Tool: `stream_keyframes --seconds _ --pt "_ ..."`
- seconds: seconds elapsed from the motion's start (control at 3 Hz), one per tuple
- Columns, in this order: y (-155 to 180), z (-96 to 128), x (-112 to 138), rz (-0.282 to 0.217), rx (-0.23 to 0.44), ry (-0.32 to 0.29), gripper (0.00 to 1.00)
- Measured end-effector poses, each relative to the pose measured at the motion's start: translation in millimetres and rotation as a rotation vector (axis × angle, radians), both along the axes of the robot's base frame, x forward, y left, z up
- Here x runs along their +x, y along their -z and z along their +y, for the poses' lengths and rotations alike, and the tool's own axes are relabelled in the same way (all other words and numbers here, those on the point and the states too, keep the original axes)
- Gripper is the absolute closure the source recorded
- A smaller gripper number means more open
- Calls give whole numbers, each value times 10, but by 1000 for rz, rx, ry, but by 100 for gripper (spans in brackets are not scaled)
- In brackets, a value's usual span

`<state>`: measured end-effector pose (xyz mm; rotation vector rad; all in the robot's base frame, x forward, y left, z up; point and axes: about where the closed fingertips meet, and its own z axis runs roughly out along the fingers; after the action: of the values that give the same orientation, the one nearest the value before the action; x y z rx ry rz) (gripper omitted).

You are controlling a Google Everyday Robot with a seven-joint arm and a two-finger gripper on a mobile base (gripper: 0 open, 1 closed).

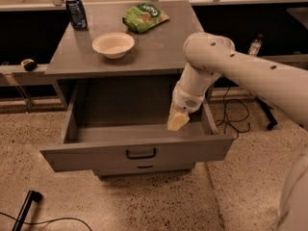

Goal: Open top drawer

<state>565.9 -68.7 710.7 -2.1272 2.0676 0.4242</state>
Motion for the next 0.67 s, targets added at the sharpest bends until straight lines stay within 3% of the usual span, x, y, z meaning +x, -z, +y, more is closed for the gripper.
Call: stream_keyframes --seconds 0.67 --pt "1 0 0 0 0 0 3"
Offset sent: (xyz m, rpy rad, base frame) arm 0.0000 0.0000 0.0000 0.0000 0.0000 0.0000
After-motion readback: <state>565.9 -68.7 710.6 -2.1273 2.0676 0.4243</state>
